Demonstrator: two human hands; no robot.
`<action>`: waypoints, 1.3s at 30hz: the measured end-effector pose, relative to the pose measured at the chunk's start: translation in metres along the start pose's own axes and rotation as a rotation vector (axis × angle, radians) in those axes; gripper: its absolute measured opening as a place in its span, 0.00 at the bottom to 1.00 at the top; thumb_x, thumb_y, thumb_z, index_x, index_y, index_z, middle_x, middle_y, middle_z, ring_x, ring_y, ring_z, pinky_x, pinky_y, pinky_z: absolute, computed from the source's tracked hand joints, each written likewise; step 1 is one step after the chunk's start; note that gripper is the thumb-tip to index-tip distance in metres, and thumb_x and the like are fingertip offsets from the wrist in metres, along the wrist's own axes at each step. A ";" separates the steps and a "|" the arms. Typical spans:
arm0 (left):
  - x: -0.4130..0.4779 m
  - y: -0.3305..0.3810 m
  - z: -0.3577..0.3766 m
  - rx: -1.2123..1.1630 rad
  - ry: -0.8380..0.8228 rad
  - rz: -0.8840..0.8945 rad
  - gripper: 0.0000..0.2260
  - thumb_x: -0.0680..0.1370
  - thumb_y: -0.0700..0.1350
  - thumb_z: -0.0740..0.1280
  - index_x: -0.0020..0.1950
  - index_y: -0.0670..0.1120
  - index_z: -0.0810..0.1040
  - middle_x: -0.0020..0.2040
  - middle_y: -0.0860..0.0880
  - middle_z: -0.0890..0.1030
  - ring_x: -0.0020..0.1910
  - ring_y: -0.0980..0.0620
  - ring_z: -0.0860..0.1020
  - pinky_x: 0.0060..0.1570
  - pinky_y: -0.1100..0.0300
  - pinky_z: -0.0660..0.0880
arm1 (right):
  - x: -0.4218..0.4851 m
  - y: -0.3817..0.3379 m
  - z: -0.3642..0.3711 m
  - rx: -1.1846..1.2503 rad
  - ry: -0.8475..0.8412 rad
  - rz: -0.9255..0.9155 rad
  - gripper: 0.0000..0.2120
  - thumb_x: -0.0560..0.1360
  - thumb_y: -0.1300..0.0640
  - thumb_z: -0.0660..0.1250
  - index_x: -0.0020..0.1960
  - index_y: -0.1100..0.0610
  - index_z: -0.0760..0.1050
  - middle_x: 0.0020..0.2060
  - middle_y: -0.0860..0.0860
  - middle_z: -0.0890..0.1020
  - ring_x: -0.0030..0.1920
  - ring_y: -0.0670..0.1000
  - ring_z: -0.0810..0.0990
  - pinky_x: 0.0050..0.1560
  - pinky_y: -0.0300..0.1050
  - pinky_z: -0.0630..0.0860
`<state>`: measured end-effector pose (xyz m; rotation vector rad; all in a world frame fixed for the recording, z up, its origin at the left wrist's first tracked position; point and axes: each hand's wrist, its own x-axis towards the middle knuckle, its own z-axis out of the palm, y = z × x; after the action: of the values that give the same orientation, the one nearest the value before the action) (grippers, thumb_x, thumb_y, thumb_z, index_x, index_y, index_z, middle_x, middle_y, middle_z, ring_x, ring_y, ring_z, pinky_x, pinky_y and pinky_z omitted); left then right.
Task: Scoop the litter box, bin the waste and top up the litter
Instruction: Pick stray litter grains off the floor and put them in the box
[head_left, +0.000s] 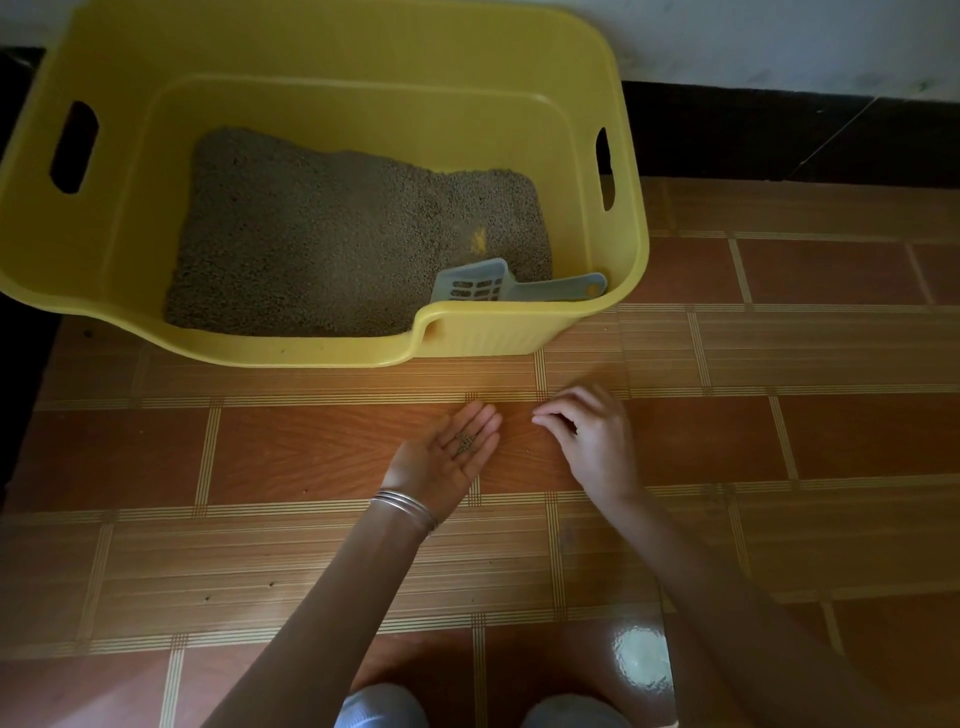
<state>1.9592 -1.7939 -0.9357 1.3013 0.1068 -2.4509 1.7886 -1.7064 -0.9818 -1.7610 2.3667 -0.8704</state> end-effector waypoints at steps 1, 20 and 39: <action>0.000 0.000 0.000 0.003 -0.002 0.000 0.14 0.81 0.41 0.55 0.55 0.34 0.77 0.53 0.38 0.81 0.53 0.43 0.79 0.52 0.52 0.74 | -0.001 0.000 0.001 -0.037 0.007 -0.009 0.07 0.71 0.51 0.68 0.40 0.54 0.81 0.37 0.48 0.81 0.41 0.51 0.77 0.42 0.48 0.73; -0.004 -0.020 0.021 0.031 -0.020 -0.068 0.15 0.81 0.40 0.54 0.54 0.33 0.77 0.51 0.37 0.81 0.52 0.43 0.78 0.56 0.50 0.72 | -0.011 -0.026 -0.033 0.275 0.012 0.131 0.07 0.71 0.53 0.68 0.44 0.54 0.82 0.42 0.47 0.82 0.47 0.48 0.77 0.51 0.42 0.71; -0.005 -0.004 0.005 0.022 0.003 -0.010 0.14 0.81 0.40 0.55 0.56 0.33 0.76 0.53 0.37 0.81 0.53 0.42 0.79 0.50 0.51 0.74 | 0.012 0.007 -0.014 0.108 -0.174 0.175 0.09 0.64 0.50 0.74 0.44 0.52 0.83 0.41 0.49 0.78 0.45 0.51 0.76 0.45 0.52 0.75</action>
<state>1.9566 -1.7898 -0.9294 1.3169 0.0878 -2.4651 1.7727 -1.7100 -0.9701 -1.4979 2.2748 -0.7711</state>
